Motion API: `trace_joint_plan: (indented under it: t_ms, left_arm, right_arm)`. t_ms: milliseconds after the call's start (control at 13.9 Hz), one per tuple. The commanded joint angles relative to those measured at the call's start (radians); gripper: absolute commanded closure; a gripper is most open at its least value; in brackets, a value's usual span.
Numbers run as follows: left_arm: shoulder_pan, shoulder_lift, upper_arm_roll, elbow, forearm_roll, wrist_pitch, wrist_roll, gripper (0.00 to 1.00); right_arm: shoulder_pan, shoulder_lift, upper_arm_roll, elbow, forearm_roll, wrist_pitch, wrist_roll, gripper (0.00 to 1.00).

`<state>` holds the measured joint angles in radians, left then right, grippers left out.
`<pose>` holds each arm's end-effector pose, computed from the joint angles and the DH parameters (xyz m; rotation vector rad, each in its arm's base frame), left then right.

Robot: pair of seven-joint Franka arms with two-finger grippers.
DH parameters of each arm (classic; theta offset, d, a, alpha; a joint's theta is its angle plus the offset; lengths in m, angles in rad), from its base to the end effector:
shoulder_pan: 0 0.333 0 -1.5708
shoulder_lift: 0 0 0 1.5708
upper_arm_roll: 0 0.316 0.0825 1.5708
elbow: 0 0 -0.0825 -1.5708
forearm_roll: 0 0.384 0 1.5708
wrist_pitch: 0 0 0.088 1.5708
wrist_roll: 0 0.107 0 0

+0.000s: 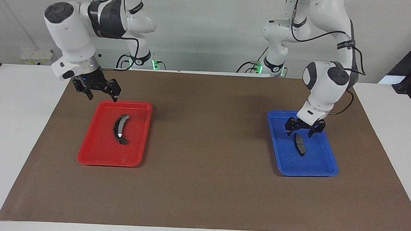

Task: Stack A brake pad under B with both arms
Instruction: 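Reach the left gripper to the blue-tray pad while the right gripper reaches the red-tray pad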

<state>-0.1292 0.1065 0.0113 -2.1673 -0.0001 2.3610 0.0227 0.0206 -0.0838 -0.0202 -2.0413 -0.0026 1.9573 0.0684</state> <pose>0.5550 -0.0658 0.3542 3.1278 -0.2203 0.1367 0.5305 -0.0002 0.4794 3.1391 -0.1051 -0.0003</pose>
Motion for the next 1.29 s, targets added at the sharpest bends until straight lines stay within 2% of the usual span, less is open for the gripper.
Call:
trace_joint_plan:
  t_ms: [0, 72, 215, 359, 790, 862, 934, 1077, 1221]
  left_arm:
    - [0.0, 0.021, 0.009, -0.043, -0.006, 0.091, 0.023, 0.03]
    - [0.005, 0.03, 0.009, -0.048, -0.006, 0.125, 0.042, 0.03]
    - [0.016, 0.068, 0.01, -0.045, -0.006, 0.165, 0.095, 0.03]
    - [0.04, 0.102, 0.01, -0.045, -0.006, 0.216, 0.14, 0.03]
    - [0.051, 0.127, 0.01, -0.046, -0.006, 0.216, 0.151, 0.03]
    - [0.052, 0.128, 0.01, -0.046, -0.006, 0.211, 0.151, 0.14]
    - [0.051, 0.127, 0.01, -0.046, -0.006, 0.196, 0.152, 0.41]
    - [0.052, 0.124, 0.01, -0.037, -0.006, 0.147, 0.195, 0.89]
    - [0.051, 0.108, 0.009, -0.029, -0.006, 0.104, 0.209, 0.99]
  right_arm:
    - [-0.008, 0.038, 0.003, -0.115, 0.021, 0.168, -0.076, 0.0]
    - [-0.007, 0.055, 0.005, -0.182, 0.021, 0.29, -0.079, 0.0]
    - [-0.008, 0.102, 0.003, -0.235, 0.021, 0.417, -0.097, 0.0]
    - [-0.01, 0.139, 0.003, -0.252, 0.022, 0.452, -0.145, 0.0]
    - [-0.014, 0.193, 0.003, -0.287, 0.021, 0.538, -0.168, 0.0]
    - [-0.014, 0.193, 0.003, -0.287, 0.022, 0.535, -0.168, 0.0]
    - [-0.019, 0.193, 0.003, -0.289, 0.022, 0.534, -0.18, 0.0]
    - [-0.022, 0.191, 0.003, -0.296, 0.022, 0.535, -0.211, 0.03]
    - [-0.021, 0.19, 0.003, -0.306, 0.022, 0.538, -0.211, 0.05]
